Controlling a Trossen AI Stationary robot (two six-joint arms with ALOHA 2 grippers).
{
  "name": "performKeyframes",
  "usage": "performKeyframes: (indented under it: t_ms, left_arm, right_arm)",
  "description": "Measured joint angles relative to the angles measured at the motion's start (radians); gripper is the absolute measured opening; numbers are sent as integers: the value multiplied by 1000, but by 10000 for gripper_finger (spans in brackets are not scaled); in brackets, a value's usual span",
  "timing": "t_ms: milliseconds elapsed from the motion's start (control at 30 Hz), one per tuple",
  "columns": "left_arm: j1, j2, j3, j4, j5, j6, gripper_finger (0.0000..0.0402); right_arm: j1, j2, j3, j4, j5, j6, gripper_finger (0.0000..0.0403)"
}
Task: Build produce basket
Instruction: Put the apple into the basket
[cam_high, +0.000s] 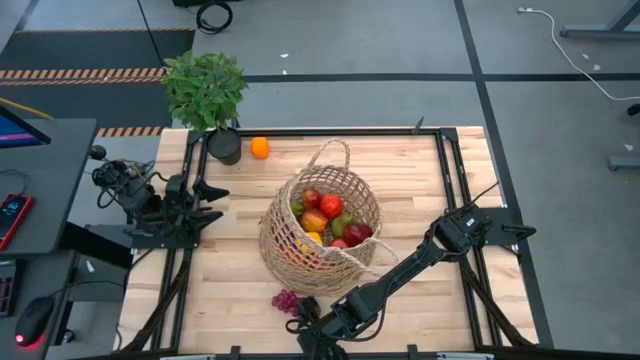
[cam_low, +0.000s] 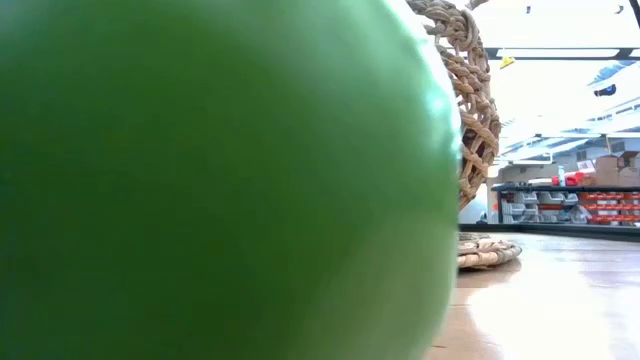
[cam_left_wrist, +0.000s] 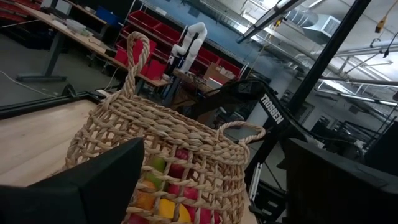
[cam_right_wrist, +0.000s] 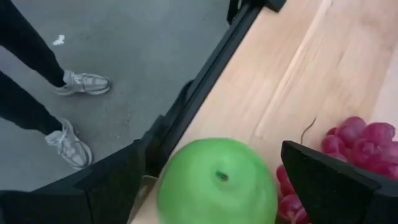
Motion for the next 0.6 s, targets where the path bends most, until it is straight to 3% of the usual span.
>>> performKeyframes:
  t_ms: [600]
  left_arm:
    - [0, 0, 0, 0, 0, 0, 396]
  right_arm:
    - [-14, -3, -79, -12, 5, 36, 360]
